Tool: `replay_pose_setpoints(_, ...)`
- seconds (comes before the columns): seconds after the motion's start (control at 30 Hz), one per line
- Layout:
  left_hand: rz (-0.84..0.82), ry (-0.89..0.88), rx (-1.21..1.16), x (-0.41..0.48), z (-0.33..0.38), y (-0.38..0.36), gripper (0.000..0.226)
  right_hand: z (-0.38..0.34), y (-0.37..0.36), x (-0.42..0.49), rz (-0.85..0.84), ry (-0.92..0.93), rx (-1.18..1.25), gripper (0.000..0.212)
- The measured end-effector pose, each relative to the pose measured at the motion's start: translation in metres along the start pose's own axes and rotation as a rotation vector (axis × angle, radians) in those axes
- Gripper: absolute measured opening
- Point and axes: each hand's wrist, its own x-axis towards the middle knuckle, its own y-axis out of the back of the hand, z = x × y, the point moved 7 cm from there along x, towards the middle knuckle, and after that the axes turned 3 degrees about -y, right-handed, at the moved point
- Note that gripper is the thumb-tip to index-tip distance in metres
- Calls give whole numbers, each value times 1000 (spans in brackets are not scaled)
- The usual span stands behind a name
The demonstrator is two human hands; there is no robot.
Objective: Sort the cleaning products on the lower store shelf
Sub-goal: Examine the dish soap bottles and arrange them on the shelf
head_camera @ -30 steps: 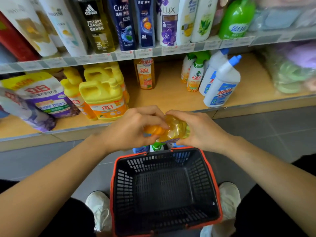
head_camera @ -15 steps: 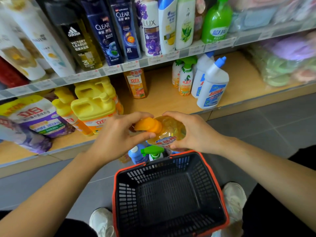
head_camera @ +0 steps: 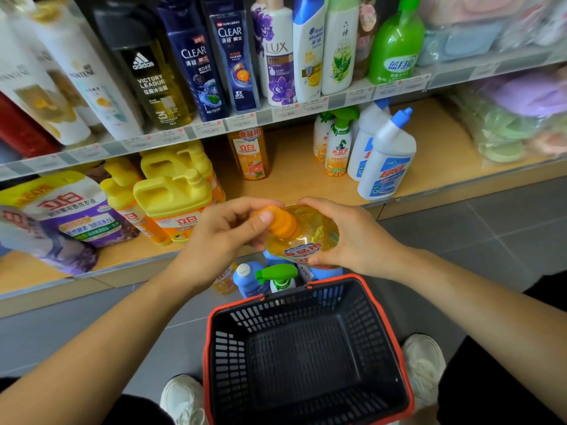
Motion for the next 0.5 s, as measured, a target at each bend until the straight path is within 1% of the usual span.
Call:
replay_pose_setpoints(0.13,31,76,-151,2,-8,4,24,-3,2,0,-4,-19,48,92)
replay_pose_setpoints(0.23,90,67,-136,3,-11,10,21,-3,4,-1,-9,-34,108,91)
replay_pose_setpoints(0.3,100,42,-120,3,-11,15,19,-1,4,0,-27,-45,177,90)
replay_pose_setpoints(0.33,97,40,-152,4,-12,16,18,0,4,0,-37,-49,215,89)
replay_pose_setpoints(0.43,84,78,-371,6,-14,13,25,2,7,1,-62,-62,320,86)
replay_pose_setpoints(0.5,109,72,-483,8,-14,12,26,2,8,2,-77,-72,395,84)
